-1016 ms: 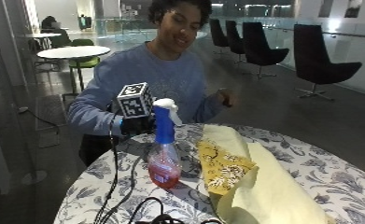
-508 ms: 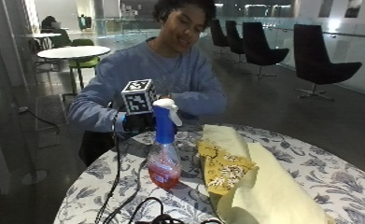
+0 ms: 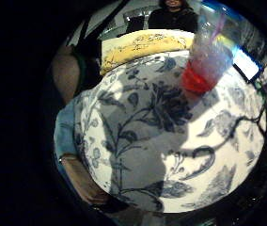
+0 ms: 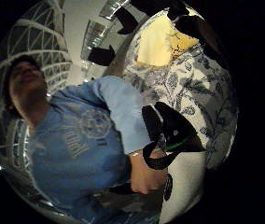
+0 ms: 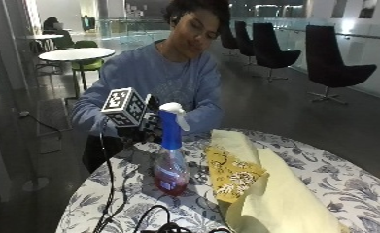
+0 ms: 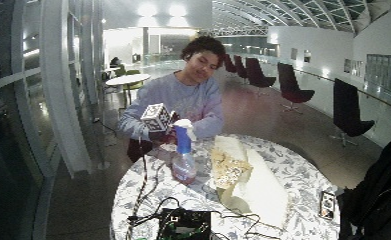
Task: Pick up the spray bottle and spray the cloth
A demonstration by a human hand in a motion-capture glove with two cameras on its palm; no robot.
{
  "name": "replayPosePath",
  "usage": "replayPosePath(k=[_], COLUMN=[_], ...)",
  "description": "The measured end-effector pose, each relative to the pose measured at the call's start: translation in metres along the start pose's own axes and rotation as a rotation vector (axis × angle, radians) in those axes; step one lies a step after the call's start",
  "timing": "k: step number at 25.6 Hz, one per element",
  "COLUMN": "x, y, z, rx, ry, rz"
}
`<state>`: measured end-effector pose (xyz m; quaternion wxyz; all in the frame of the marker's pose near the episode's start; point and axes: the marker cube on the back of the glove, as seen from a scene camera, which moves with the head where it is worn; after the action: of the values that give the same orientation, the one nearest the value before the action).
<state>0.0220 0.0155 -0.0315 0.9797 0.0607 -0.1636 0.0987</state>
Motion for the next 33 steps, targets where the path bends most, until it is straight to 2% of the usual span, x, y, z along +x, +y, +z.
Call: replayPosePath(k=[7, 12, 21, 26, 33], x=[0.018, 0.041, 0.088, 0.111, 0.128], y=[0.0, 0.0, -0.004, -0.029, -0.075], z=[-0.028, -0.042, -0.053, -0.054, -0.041], rx=[0.126, 0.207, 0.37, 0.426, 0.41], ry=[-0.304, -0.397, -0.409, -0.418, -0.451], rz=[0.102, 0.173, 0.337, 0.365, 0.345])
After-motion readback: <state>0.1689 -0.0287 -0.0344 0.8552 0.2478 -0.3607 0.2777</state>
